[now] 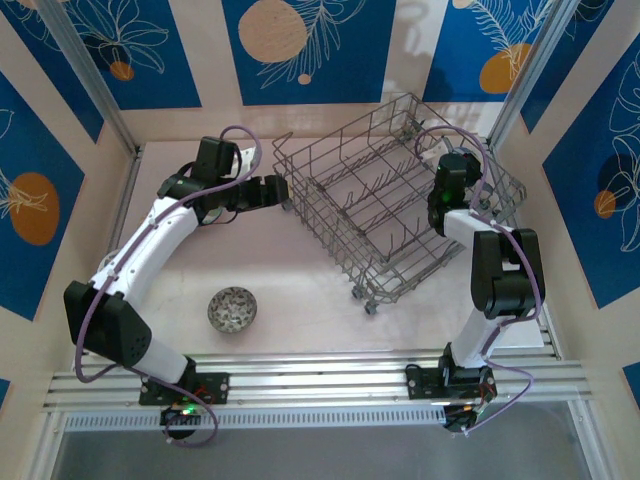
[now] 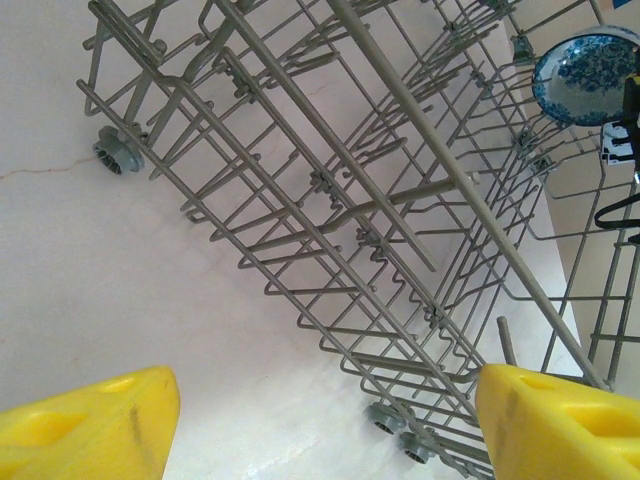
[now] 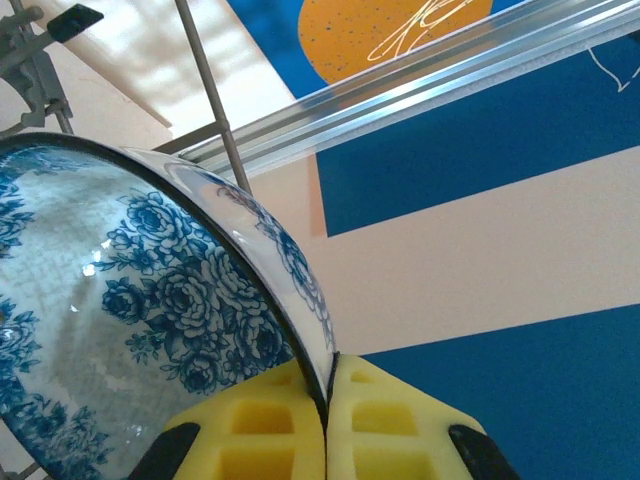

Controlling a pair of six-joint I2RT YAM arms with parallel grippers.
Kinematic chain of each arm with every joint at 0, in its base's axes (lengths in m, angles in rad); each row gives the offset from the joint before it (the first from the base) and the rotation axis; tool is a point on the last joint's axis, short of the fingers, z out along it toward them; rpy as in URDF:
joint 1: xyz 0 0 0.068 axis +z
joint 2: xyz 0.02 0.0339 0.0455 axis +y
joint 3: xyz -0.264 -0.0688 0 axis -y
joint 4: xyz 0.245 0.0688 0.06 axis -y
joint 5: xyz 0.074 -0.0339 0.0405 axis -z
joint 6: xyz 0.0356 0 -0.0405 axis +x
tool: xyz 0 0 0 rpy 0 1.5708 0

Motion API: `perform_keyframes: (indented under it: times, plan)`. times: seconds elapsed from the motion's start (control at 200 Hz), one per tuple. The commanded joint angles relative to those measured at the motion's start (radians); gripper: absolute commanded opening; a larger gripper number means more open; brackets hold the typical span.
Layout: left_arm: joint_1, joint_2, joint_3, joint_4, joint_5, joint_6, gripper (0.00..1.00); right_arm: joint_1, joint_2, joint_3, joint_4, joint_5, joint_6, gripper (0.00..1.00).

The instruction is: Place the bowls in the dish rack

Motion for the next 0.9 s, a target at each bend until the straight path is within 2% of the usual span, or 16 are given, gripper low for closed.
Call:
perform_keyframes:
  times: [0.0, 0.09, 0.265, 0.525, 0.895]
  plan:
    - [0.011, -0.034, -0.007, 0.015, 0.004, -0.003, 0.78, 0.004, -0.023, -0.02, 0.031, 0.04, 0.018, 0.0]
    - [0.01, -0.035, -0.011, 0.021, 0.007, -0.008, 0.78, 0.005, -0.036, -0.029, 0.008, 0.045, 0.041, 0.0]
    - [0.01, -0.035, -0.012, 0.022, 0.016, -0.013, 0.78, 0.003, -0.041, -0.008, -0.086, 0.055, 0.107, 0.07]
    - [0.01, -0.05, -0.024, 0.021, 0.007, -0.018, 0.78, 0.011, -0.028, -0.005, -0.125, 0.07, 0.147, 0.12]
    - [0.011, -0.046, -0.028, 0.019, -0.001, -0.029, 0.78, 0.005, 0.035, 0.042, -0.224, 0.08, 0.224, 0.17]
